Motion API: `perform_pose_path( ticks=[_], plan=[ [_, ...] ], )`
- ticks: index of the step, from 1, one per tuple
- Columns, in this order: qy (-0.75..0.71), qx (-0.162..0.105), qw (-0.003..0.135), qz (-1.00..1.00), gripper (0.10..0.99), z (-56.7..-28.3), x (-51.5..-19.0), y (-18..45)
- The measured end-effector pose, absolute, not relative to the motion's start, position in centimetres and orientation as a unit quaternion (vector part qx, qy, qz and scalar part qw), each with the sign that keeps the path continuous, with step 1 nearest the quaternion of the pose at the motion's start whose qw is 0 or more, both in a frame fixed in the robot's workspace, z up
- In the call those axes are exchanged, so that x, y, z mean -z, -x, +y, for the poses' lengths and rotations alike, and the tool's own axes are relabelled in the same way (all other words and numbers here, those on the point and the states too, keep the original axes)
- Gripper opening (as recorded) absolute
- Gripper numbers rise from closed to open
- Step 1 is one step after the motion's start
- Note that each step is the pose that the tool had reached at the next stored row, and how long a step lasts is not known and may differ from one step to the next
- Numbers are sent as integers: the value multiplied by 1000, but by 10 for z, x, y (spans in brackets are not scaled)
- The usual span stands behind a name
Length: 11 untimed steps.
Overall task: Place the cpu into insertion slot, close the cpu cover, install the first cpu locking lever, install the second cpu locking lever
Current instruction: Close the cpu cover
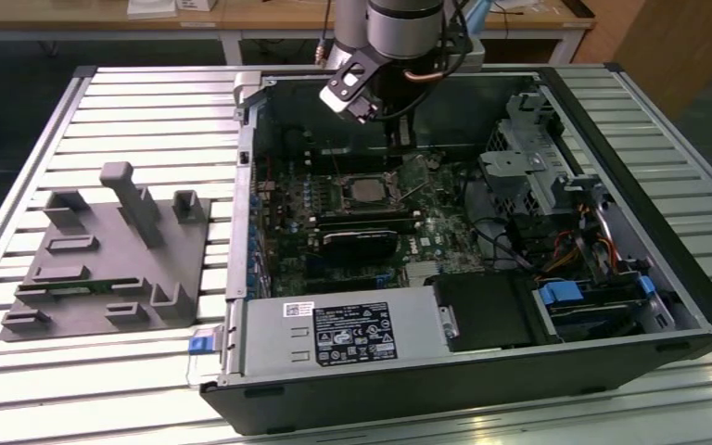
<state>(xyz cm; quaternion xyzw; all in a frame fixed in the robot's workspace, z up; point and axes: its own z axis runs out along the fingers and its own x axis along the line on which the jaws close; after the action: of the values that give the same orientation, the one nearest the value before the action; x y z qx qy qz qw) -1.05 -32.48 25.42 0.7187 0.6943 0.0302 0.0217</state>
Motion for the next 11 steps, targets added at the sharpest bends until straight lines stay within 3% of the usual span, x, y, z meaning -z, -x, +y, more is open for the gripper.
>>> perform_pose_path(
  ticks=[11],
  plan=[
    [-719, -30, 22, 694, 106, -325, -254, -20]
  ],
)
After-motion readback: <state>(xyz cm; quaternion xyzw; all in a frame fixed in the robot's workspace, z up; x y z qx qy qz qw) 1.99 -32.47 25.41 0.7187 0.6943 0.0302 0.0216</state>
